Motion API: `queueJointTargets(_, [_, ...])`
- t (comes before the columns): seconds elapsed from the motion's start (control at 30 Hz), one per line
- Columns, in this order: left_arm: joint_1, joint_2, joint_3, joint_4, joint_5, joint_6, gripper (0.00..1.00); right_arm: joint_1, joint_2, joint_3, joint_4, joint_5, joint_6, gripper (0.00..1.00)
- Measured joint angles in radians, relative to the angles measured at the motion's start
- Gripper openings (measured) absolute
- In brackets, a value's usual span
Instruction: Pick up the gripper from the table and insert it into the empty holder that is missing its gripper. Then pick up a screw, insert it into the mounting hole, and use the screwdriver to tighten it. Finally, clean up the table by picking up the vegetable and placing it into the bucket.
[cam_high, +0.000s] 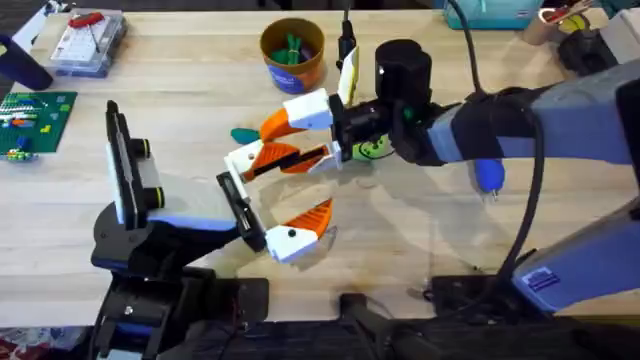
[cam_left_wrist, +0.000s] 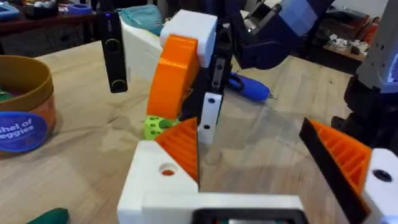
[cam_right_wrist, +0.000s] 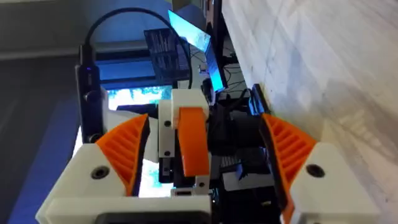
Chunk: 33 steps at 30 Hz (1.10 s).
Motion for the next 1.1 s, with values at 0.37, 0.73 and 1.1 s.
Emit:
queueJointTargets(0.37, [0.000,0.000,0.000,0.000,0.000,0.000,0.987,-0.016,-0.008,0.000,-0.005,0.000,-0.018,0.994])
queueJointTargets(0.73, [0.000,0.000,0.000,0.000,0.000,0.000,0.987,-0.234,-0.302,0.069,-0.574,0.022,-0.283,0.994])
queueJointTargets(1.1, [0.000,0.000,0.000,0.000,0.000,0.000,0.987,-0.338,-0.499,0.337,-1.605,0.432,-0.903,0.994])
